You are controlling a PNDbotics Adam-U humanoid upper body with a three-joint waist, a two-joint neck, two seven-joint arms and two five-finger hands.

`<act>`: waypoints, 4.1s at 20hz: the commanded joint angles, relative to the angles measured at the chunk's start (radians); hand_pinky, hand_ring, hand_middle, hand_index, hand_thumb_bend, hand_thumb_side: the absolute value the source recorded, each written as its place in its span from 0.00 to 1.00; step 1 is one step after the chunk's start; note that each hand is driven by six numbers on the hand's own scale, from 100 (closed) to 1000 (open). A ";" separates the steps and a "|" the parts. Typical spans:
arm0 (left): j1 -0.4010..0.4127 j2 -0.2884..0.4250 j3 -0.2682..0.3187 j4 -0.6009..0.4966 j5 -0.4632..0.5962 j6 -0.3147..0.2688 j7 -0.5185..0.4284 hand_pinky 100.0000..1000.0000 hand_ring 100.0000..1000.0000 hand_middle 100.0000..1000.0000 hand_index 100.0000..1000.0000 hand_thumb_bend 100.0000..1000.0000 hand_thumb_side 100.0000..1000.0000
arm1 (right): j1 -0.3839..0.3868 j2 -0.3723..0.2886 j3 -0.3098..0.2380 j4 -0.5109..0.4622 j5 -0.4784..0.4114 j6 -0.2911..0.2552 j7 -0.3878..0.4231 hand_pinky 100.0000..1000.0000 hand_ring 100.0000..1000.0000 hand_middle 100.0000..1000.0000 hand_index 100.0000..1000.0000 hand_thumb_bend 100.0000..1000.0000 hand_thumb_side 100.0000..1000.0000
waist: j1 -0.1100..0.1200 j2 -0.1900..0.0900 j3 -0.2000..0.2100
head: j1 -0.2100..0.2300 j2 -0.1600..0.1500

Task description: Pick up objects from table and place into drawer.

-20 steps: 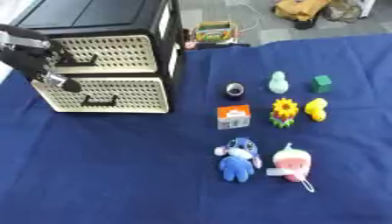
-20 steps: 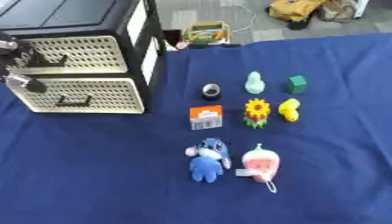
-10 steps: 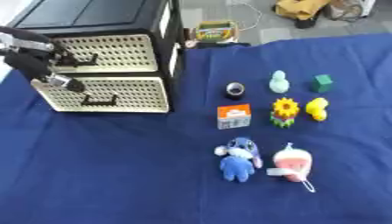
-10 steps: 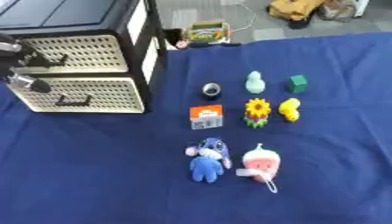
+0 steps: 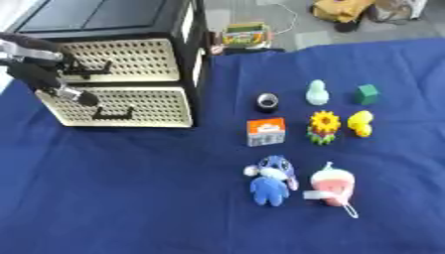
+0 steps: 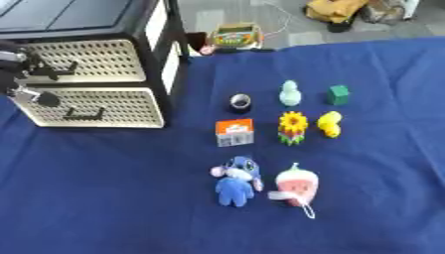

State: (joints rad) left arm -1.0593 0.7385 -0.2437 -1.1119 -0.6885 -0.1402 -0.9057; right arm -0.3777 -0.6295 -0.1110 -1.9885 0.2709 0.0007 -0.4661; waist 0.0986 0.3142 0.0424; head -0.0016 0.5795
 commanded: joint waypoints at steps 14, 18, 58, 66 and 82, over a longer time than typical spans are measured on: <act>0.098 0.114 -0.014 -0.164 0.072 0.013 -0.001 0.00 0.00 0.00 0.85 0.63 0.85 | -0.014 -0.013 -0.017 -0.011 -0.003 0.000 -0.006 0.65 0.64 0.56 0.76 0.00 0.96 | -0.018 -0.028 0.008 | -0.019 0.011; 0.130 0.137 -0.014 -0.224 0.098 0.021 -0.001 0.00 0.00 0.00 0.85 0.63 0.85 | -0.015 -0.012 -0.019 -0.011 -0.003 0.000 -0.010 0.65 0.64 0.56 0.76 0.00 0.96 | -0.022 -0.028 0.008 | -0.019 0.011; 0.332 0.266 0.017 -0.535 0.134 0.088 -0.001 0.00 0.00 0.00 0.89 0.62 0.86 | -0.020 0.000 -0.029 -0.011 0.000 0.006 -0.025 0.65 0.65 0.57 0.76 0.00 0.97 | -0.052 -0.030 0.023 | -0.015 -0.013; 0.345 0.276 0.035 -0.557 0.129 0.090 -0.001 0.00 0.00 0.00 0.95 0.62 0.85 | -0.021 0.003 -0.031 -0.011 0.000 0.007 -0.028 0.65 0.65 0.57 0.76 0.00 0.97 | -0.055 -0.033 0.025 | -0.015 -0.013; 0.337 0.280 0.129 -0.667 0.175 0.123 -0.001 0.00 0.00 0.00 1.00 0.57 0.85 | -0.016 0.004 -0.036 -0.011 0.003 0.010 -0.034 0.65 0.65 0.57 0.76 0.00 0.97 | -0.058 -0.043 0.035 | -0.022 -0.004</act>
State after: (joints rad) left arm -0.7050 0.9753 -0.1423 -1.7587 -0.5240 -0.0230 -0.9082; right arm -0.3862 -0.6091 -0.1355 -1.9885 0.2704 0.0091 -0.4945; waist 0.0408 0.2950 0.0754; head -0.0207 0.5783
